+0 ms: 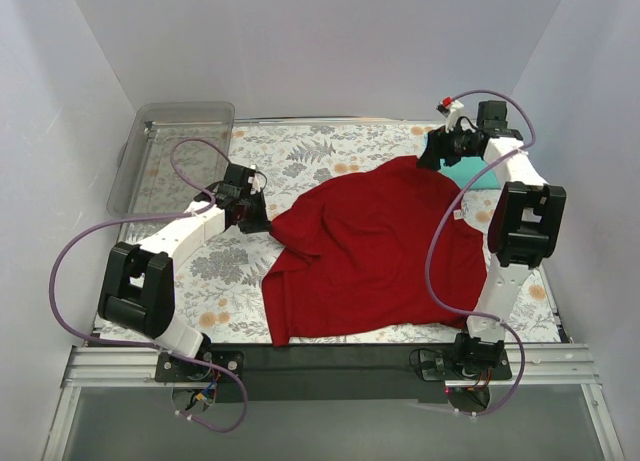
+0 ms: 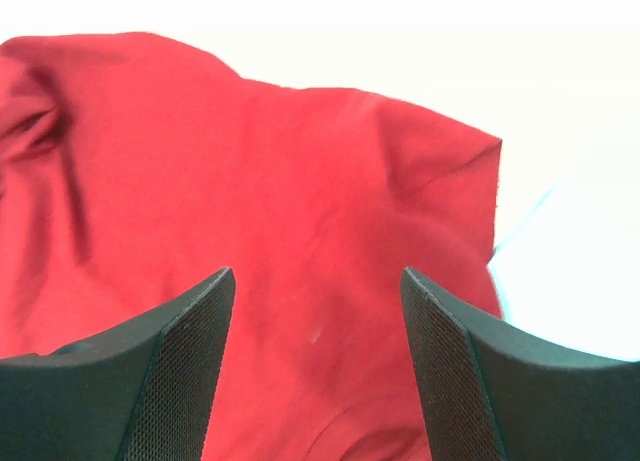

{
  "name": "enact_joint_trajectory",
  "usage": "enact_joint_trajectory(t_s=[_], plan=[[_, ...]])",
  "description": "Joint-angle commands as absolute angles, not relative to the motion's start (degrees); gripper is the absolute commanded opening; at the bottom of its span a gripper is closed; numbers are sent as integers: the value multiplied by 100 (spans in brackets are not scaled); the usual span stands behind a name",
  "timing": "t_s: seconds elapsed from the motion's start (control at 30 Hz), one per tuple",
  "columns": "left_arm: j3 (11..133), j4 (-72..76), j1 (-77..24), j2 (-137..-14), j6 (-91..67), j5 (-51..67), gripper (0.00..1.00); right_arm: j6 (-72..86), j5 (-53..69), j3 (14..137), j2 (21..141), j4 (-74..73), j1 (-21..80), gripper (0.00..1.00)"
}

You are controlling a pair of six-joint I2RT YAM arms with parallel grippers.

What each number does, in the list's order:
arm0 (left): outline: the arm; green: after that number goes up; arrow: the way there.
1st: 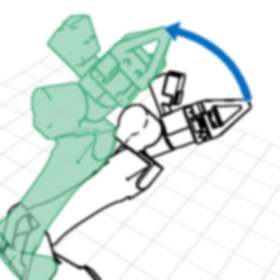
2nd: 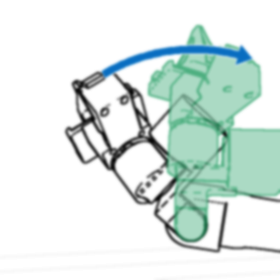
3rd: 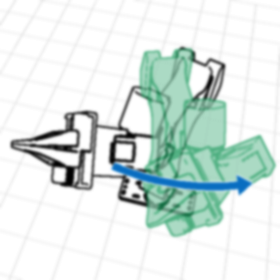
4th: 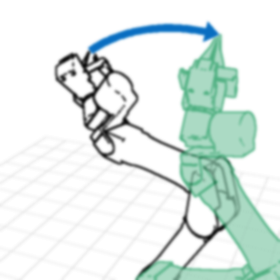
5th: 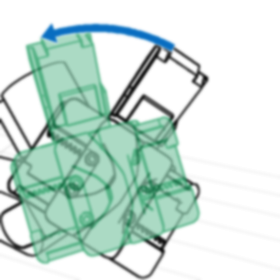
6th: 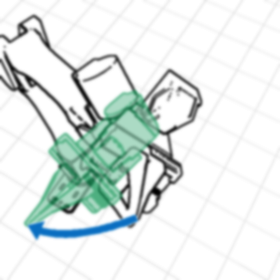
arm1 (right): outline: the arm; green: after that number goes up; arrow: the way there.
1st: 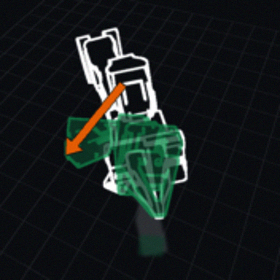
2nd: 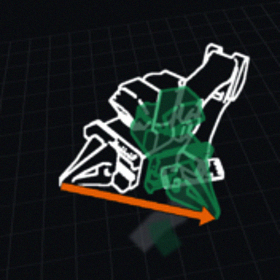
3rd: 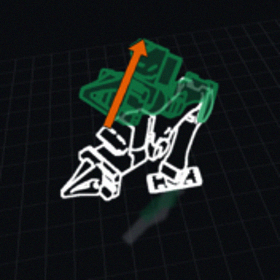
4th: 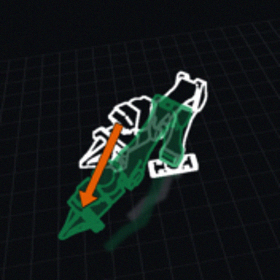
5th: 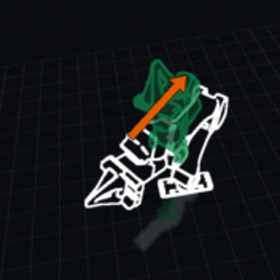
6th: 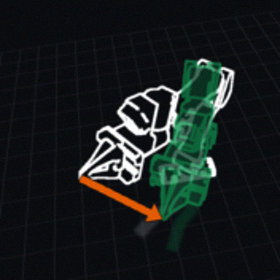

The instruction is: Fold and stack the t-shirts

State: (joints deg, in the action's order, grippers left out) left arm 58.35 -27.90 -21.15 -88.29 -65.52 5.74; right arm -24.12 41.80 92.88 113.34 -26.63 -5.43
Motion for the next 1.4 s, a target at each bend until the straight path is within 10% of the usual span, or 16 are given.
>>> enact_joint_trajectory(t_s=[0.0, 0.5, 0.57, 0.67, 1.1, 1.17, 1.37], plan=[[6003, -2988, -1908, -8710, -6197, 685, 0, -2338, 3851, 10331, 11943, -2882, -361, 63], [6363, -2918, -1608, -9061, -5994, 923, 0, -2619, 2988, 11716, 13421, -3586, -9, 59], [6372, -2918, -1608, -9079, -6003, 940, 0, -2558, 3032, 11829, 13509, -3577, -9, 46], [6346, -2927, -1591, -9062, -5994, 940, 0, -2627, 3207, 11786, 13378, -3551, -9, 2], [6311, -2830, -1591, -9035, -5994, 1098, 0, -6244, 3473, 7123, 9680, -3893, 877, 1], [6319, -2830, -1582, -9053, -5985, 1116, 0, -6398, 3122, 6418, 9397, -3850, 1036, 27], [6293, -2830, -1582, -9018, -5968, 1178, 0, -5426, 3725, 6915, 8965, -3649, 432, 37]])
